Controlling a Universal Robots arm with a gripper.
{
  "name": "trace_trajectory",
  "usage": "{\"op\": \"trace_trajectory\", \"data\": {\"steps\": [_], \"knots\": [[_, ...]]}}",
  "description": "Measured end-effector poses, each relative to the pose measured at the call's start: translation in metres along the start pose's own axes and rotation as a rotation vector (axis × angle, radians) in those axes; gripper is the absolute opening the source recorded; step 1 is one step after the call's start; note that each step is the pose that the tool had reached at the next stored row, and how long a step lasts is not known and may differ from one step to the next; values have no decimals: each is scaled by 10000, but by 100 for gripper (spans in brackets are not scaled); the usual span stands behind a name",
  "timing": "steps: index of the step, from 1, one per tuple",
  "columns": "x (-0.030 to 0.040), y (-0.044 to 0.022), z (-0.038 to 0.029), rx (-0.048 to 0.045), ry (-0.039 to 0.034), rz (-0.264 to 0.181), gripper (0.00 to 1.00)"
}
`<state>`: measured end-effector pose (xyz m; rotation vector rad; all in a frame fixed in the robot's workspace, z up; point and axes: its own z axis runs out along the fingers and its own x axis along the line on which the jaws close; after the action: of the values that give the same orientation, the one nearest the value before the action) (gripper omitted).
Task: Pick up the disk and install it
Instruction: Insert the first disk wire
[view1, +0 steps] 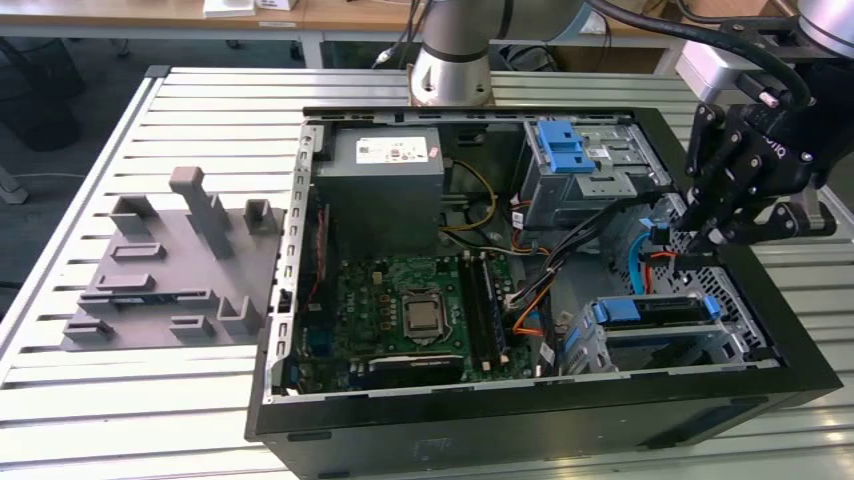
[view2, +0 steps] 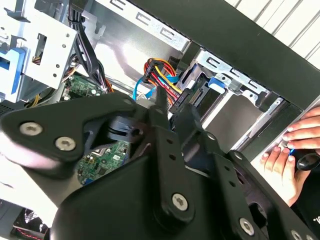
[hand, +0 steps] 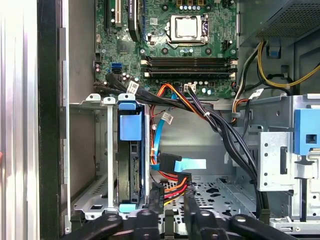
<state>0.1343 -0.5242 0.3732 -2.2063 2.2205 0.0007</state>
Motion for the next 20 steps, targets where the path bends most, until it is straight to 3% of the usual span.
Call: {"op": "trace_trajectory", "data": {"steps": [1,2,6,7,9,10,20], "knots": [[0,0,0,0,0,0,35],[0,0,0,0,-2,0,28],[0,0,0,0,-4,1,26],[0,0,0,0,-5,0,19],[0,0,0,0,-6,1,19],[0,0,0,0,-45,1,11],[0,0,0,0,-52,1,11]]}}
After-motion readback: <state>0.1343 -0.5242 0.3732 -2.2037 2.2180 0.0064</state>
